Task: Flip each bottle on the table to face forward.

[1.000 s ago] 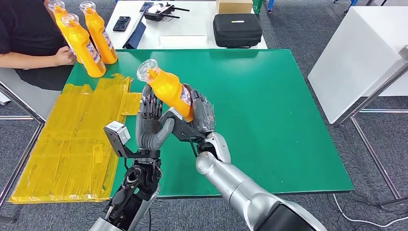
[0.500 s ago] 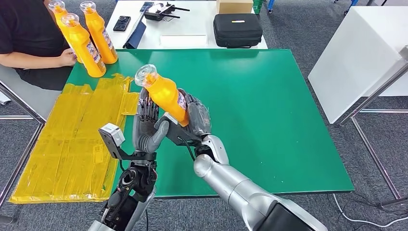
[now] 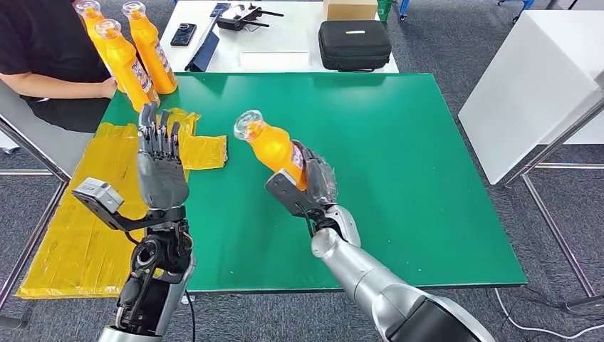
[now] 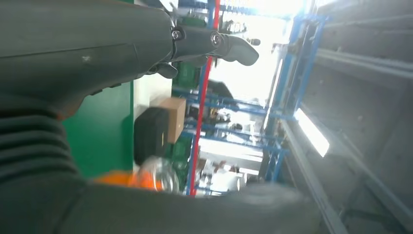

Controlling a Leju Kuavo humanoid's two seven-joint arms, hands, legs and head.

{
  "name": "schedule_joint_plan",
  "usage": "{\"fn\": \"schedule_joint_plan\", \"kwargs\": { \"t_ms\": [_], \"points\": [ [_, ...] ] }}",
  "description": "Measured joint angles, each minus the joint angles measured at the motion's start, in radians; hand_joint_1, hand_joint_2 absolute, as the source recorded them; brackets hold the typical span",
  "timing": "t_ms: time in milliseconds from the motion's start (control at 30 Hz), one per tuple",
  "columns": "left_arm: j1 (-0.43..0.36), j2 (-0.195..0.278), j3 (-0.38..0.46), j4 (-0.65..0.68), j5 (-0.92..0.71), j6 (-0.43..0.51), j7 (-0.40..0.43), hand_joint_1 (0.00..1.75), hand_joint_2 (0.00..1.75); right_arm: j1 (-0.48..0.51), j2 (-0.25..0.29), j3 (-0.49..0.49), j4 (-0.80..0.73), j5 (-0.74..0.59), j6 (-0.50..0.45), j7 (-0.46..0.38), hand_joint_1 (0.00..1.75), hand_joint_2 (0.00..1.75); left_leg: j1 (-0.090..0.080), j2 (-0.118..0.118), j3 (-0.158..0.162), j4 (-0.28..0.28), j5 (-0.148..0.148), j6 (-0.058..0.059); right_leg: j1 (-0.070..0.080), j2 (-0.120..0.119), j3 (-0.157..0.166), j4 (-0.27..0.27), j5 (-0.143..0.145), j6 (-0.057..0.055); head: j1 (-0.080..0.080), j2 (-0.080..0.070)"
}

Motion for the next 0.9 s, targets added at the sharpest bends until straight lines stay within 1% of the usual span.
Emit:
{"fn": "schedule_joint_plan", "kwargs": {
  "t_ms": [233,467,600,667,733,833,900],
  "points": [
    [0.012,0.022,0.058,-0.002,-0.004,0.015,-0.013,0.0,0.0,0.026,-0.055,-0.132,-0.013,0.045,-0.011,-0.047,1.75,1.75,0.0,0.0,0.0,0.0,0.0,0.0,0.0,0.0,0.0,0.0,0.0,0.0,0.0,0.0],
    [0.016,0.03,0.078,-0.002,-0.005,0.015,-0.016,0.0,0.0,0.047,-0.073,-0.192,-0.035,0.069,-0.009,-0.056,1.75,1.75,0.0,0.0,0.0,0.0,0.0,0.0,0.001,0.0,0.0,0.0,0.0,0.0,0.0,0.0],
    [0.017,0.034,0.08,0.006,-0.008,0.013,-0.018,0.0,1.75,0.063,-0.073,-0.225,-0.069,0.107,0.012,-0.077,1.75,1.75,0.0,0.0,0.0,0.0,0.0,0.0,0.001,0.0,0.0,0.0,0.0,0.0,0.0,0.0],
    [0.014,0.035,0.08,0.017,-0.011,0.008,-0.014,0.0,1.75,0.068,-0.066,-0.237,-0.094,0.137,0.032,-0.081,1.75,1.75,0.0,0.0,0.0,0.0,0.0,0.0,0.001,0.0,0.0,0.0,0.0,0.0,0.0,0.0],
    [0.007,0.033,0.077,0.033,-0.016,0.006,-0.009,0.0,1.75,0.068,-0.051,-0.243,-0.12,0.182,0.055,-0.066,1.75,1.75,0.0,0.001,0.0,0.0,0.0,0.0,0.001,0.0,-0.001,0.0,0.0,0.0,0.0,0.0],
    [-0.005,0.021,0.056,0.054,-0.039,0.012,-0.01,0.0,1.75,0.067,-0.01,-0.24,-0.148,0.259,0.08,-0.023,1.75,1.75,0.0,0.002,0.0,0.0,0.001,-0.001,0.001,0.001,-0.001,0.0,0.0,0.0,0.0,0.0],
    [-0.01,0.005,0.027,0.065,-0.061,0.027,-0.011,0.0,1.75,0.068,0.025,-0.225,-0.158,0.3,0.09,0.0,1.75,1.75,0.0,0.002,0.0,0.0,0.001,-0.001,0.0,0.001,-0.001,0.001,0.0,0.0,0.0,0.0]
  ]
}}
